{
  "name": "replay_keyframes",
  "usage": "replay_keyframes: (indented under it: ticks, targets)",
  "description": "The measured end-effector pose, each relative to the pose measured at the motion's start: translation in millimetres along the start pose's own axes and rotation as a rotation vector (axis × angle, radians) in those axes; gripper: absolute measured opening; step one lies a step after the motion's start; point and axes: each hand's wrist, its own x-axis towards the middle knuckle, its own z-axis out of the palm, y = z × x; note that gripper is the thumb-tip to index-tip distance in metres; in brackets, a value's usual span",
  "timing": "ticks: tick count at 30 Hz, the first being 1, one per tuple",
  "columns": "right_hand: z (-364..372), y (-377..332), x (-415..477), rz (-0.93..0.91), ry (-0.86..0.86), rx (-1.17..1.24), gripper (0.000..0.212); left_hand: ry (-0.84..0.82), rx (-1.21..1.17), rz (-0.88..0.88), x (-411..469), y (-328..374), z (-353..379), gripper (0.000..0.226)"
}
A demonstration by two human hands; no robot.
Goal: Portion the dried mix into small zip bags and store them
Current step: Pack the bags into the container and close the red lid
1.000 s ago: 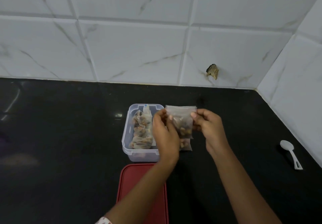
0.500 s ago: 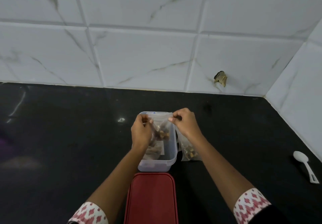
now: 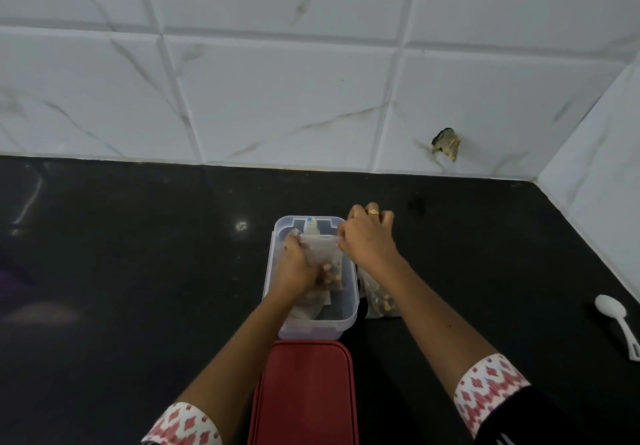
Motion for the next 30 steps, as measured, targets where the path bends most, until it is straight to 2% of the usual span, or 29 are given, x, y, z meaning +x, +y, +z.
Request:
replay_keyframes:
  ticks: [4,7,9,12,16,18,21,24,27,30]
  targets:
    - [6.3,-5.5,2.2,0.033,-0.029,-0.051,0.023,0.051,0.212,-0.012,2.0,3.3,4.2,0.061]
    - [8.2,-3.6,3.6,0.038,-0.023,-0.038,0.023,0.039,0.248,-0.013,5.0,4.0,5.7,0.069]
    - [7.4,0.4,1.6,0.038,-0.002,0.048,0.024,0.053,0.234,-0.009,8.1,-0.2,8.3,0.072]
    - [4.0,12.5,-4.8,0.078,0.074,0.331,0.026,0.152,0.181,0.048,3.5,-1.6,13.6,0.068]
    - [5.6,40.9,-16.1,0.129,0.240,0.480,0.022,0.392,0.402,0.203,-11.4,6.7,24.1,0.073]
    - [6.9,56.8,-22.4,0.171,0.289,0.584,0.021,0.457,0.375,0.356,-21.5,20.1,32.4,0.062]
    - [10.7,75.5,-35.7,0.300,0.245,0.791,0.022,0.339,0.224,0.521,-39.8,40.7,56.7,0.050]
    - [29.8,85.9,-53.2,0.454,0.165,1.004,0.024,0.175,0.119,0.387,-53.0,45.3,94.2,0.056]
    - [49.3,87.0,-71.4,0.580,0.093,1.220,0.030,0.132,0.173,0.187,-56.5,38.9,127.0,0.068]
    - [61.9,85.2,-80.7,0.616,0.024,1.310,0.020,0.134,0.173,0.047,-55.8,31.3,142.3,0.073]
